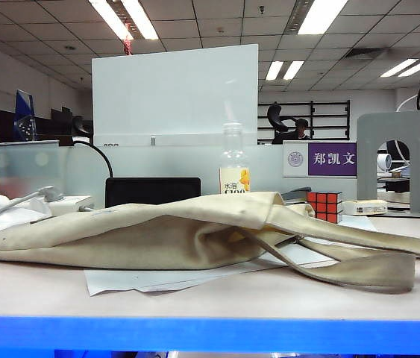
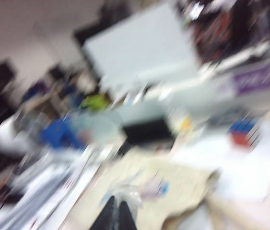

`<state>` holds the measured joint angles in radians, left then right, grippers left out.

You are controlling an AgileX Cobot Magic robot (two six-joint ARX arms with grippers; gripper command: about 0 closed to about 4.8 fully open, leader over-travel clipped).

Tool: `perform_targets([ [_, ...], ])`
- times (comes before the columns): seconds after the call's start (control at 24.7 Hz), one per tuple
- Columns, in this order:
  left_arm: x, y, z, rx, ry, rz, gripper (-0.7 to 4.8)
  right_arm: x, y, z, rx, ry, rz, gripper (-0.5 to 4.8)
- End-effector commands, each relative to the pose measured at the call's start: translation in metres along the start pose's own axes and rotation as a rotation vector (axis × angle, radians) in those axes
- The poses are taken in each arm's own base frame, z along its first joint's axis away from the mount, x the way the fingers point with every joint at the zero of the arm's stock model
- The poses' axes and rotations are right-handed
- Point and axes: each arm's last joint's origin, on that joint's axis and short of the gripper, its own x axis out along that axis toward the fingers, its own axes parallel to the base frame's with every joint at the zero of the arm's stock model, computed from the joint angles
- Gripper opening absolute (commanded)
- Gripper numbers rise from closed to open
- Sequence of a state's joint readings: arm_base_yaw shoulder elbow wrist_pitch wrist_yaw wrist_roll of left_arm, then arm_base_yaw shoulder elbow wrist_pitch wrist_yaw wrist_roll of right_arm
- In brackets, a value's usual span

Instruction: Take the glasses case out of the canvas bag and put it on the table.

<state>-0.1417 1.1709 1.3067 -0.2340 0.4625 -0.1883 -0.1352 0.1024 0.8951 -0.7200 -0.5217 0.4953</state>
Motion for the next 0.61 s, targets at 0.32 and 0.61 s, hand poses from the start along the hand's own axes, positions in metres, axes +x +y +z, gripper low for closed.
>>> perform_targets([
  [0.32, 0.063, -0.084, -0.058, 0.167, 0.487, -0.287, -0.05, 0.032, -0.004, 0.01, 0.064, 0.265, 0.293, -0.08],
  [0.61, 0.081, -0.118, -0.103, 0.191, 0.747, -0.367, -0.05, 0.028, -0.012, -0.007, 0.062, 0.422, 0.247, -0.08],
])
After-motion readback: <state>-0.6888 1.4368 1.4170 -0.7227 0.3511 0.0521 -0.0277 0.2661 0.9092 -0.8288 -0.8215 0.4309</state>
